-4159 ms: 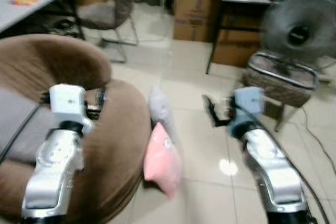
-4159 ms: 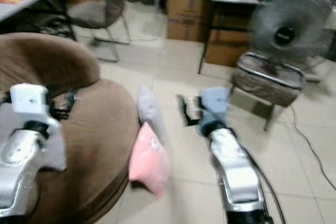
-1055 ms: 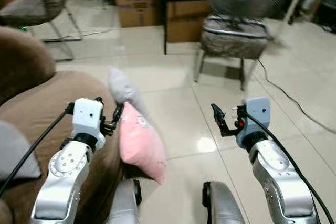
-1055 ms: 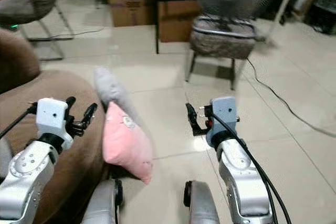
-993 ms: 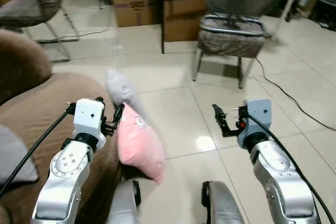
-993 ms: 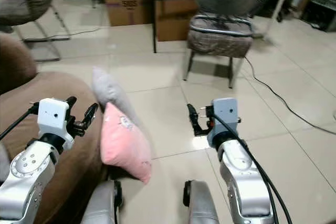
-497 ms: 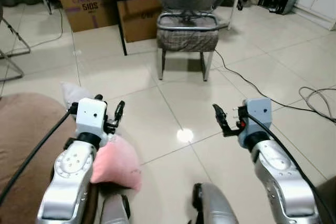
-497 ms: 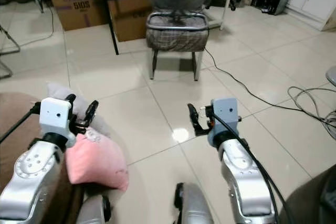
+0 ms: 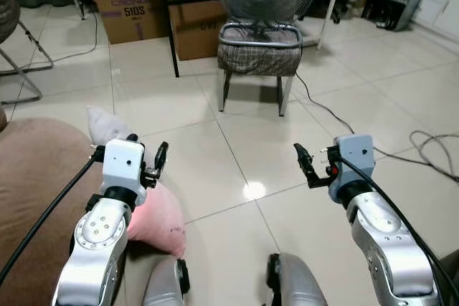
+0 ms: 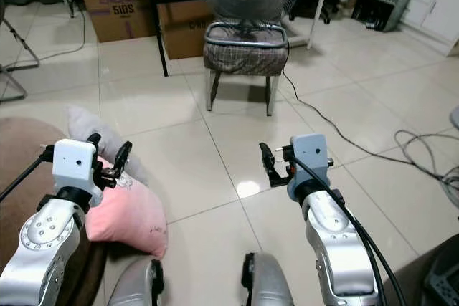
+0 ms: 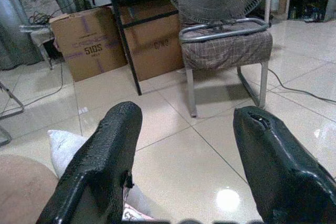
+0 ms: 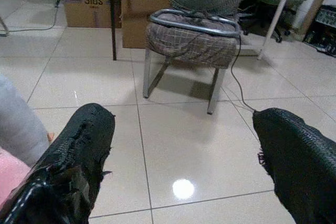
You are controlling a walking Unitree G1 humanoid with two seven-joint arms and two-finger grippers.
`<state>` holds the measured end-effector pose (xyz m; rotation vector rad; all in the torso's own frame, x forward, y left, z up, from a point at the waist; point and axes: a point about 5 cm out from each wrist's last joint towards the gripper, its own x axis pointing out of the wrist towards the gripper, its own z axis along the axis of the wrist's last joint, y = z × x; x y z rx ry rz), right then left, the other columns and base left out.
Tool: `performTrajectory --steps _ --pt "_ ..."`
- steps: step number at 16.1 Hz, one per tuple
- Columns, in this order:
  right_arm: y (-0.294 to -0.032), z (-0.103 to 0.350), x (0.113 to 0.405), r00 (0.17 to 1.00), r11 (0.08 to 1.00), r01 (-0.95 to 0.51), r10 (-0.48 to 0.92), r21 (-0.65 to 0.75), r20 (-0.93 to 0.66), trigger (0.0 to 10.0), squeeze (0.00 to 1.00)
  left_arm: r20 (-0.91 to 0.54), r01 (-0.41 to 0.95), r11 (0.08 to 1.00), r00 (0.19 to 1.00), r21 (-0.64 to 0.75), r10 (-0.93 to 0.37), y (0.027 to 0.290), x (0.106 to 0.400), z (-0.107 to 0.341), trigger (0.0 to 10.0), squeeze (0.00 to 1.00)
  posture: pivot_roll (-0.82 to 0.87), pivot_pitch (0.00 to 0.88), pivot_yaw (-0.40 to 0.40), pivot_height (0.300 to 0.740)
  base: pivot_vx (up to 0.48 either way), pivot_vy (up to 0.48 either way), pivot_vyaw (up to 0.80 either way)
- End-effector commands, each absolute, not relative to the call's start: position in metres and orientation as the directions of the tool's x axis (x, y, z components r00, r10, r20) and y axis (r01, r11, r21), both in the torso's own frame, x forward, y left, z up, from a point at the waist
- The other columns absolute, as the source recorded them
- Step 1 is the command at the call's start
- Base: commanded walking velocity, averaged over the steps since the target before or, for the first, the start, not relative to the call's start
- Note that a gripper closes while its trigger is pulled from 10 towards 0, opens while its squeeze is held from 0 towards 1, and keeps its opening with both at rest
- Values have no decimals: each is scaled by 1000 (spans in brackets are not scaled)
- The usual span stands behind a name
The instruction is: Move the pillow to the sofa from floor
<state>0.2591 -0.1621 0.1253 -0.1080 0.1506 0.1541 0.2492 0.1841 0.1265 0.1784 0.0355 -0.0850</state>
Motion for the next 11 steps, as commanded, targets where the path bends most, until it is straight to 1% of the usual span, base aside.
performTrajectory --steps 1,4,5,7,10,11 --pt "-162 126 260 977 982 -161 145 -97 -153 10000 0 -28 54 988 998 148 -50 187 250 130 10000 0 -86 0 -10 605 0 0 0" --pt "-162 126 261 978 982 -162 147 -97 -150 10000 0 -39 49 980 998 194 -42 192 250 127 10000 0 -84 0 -11 605 0 0 0" --pt "-161 126 261 978 983 -160 145 -93 -149 10000 0 -24 54 981 998 187 -50 194 249 128 10000 0 -82 0 -11 605 0 0 0" --pt "-160 126 261 978 983 -162 149 -83 -148 10000 0 -27 48 980 999 192 -43 197 248 128 10000 0 -81 0 -9 605 336 0 0" --pt "-159 126 262 972 970 -199 177 -139 -155 10000 0 -30 46 980 999 193 -41 199 248 127 10000 0 -80 0 -9 605 354 0 0" --pt "-158 126 262 973 972 -193 172 -133 -155 10000 0 -31 47 980 999 194 -42 199 248 127 10000 0 -79 0 -7 605 364 0 800"
